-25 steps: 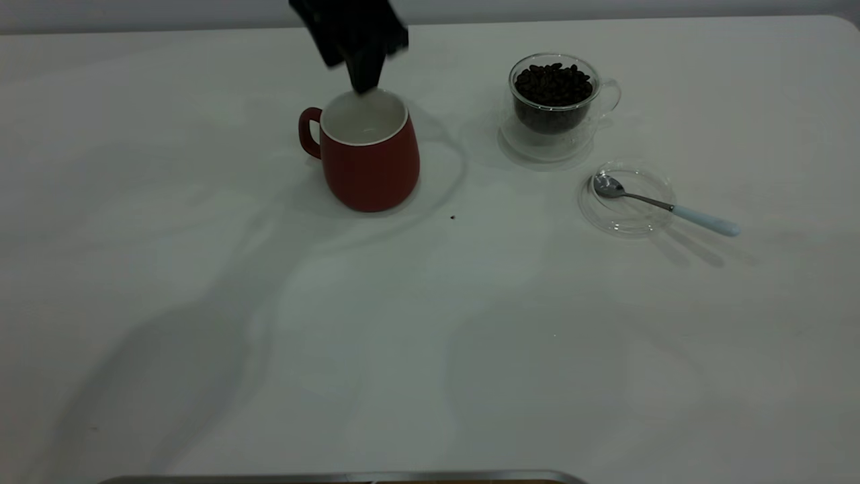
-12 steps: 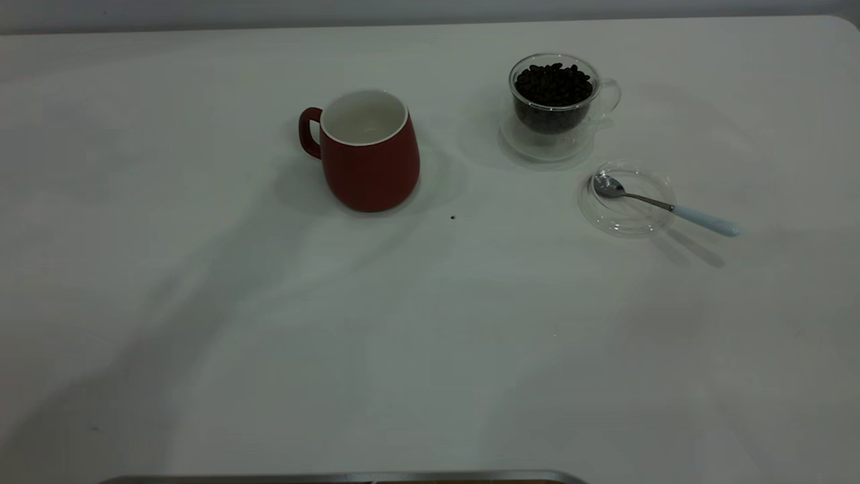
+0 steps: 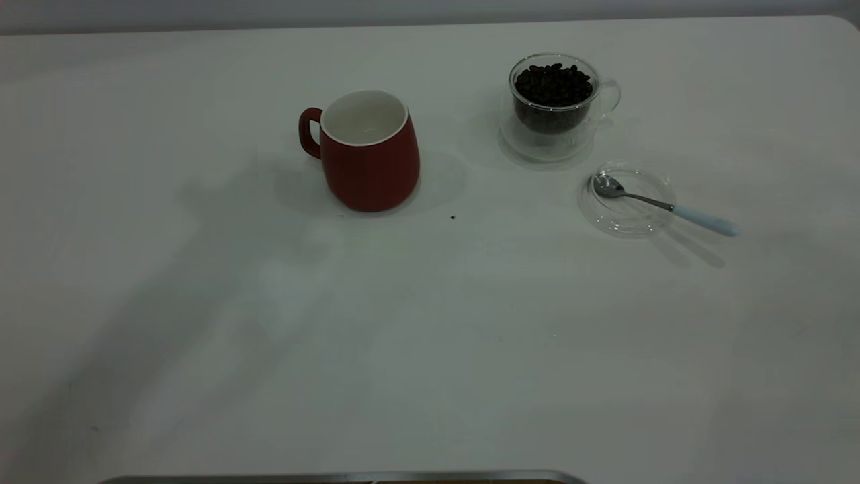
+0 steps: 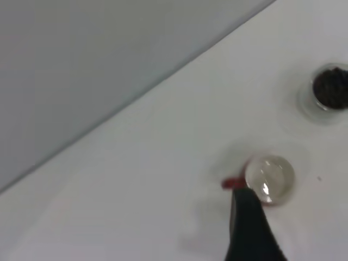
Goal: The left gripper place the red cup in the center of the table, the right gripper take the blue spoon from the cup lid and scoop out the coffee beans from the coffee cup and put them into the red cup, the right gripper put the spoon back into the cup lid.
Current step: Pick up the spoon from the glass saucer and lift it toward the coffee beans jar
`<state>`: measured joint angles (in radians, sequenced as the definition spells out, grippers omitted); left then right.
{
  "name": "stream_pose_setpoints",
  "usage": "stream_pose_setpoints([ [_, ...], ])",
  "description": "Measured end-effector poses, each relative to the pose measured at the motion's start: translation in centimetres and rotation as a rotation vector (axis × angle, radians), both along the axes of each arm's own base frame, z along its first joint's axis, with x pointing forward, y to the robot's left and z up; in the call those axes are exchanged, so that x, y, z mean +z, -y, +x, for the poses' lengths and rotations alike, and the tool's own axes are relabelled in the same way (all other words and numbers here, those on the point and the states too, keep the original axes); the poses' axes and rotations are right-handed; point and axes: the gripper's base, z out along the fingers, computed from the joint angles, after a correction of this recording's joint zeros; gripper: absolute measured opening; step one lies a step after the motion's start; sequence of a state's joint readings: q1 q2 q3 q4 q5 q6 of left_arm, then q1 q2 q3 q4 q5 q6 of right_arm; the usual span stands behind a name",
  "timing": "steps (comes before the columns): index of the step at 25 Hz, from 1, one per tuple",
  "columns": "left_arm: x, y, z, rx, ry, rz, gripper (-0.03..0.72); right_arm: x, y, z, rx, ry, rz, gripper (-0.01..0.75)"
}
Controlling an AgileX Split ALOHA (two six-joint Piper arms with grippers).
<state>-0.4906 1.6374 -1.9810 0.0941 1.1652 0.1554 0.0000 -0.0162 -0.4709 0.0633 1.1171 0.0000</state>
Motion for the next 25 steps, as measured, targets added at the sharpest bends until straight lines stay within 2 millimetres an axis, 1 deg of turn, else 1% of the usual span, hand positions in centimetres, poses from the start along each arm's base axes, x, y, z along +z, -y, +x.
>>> stream_pose_setpoints([
  [1, 0.2, -0.7, -1.3, 0.009, -0.003, -0.006, 0.500, 0.0, 0.0, 0.0, 0.000, 0.000, 0.000, 0.263],
  [2, 0.0, -1.4, -2.6, 0.018, -0.020, -0.006, 0.500, 0.0, 0.0, 0.0, 0.000, 0.000, 0.000, 0.263],
  [5, -2.0, -3.3, -6.1, 0.040, -0.092, 0.012, 0.500, 0.0, 0.0, 0.0, 0.000, 0.000, 0.000, 0.263],
  [9, -7.0, -5.5, -10.5, 0.085, -0.232, 0.053, 0.500, 0.0, 0.0, 0.0, 0.000, 0.000, 0.000, 0.263],
  [11, -10.2, -6.6, -12.5, 0.114, -0.320, 0.081, 0.500, 0.0, 0.0, 0.0, 0.000, 0.000, 0.000, 0.263],
  [14, -14.1, -8.1, -15.6, 0.147, -0.418, 0.110, 0.500, 0.0, 0.0, 0.0, 0.000, 0.000, 0.000, 0.263],
  [17, -17.0, -9.4, -18.5, 0.158, -0.480, 0.104, 0.500, 0.0, 0.0, 0.0, 0.000, 0.000, 0.000, 0.263],
  [19, -18.3, -10.1, -20.3, 0.158, -0.486, 0.081, 0.500, 0.0, 0.0, 0.0, 0.000, 0.000, 0.000, 0.263],
  [21, -19.4, -10.7, -21.6, 0.154, -0.460, 0.057, 0.500, 0.0, 0.0, 0.0, 0.000, 0.000, 0.000, 0.263],
  [25, -20.8, -11.9, -23.8, 0.145, -0.381, 0.009, 0.500, 0.0, 0.0, 0.0, 0.000, 0.000, 0.000, 0.263],
])
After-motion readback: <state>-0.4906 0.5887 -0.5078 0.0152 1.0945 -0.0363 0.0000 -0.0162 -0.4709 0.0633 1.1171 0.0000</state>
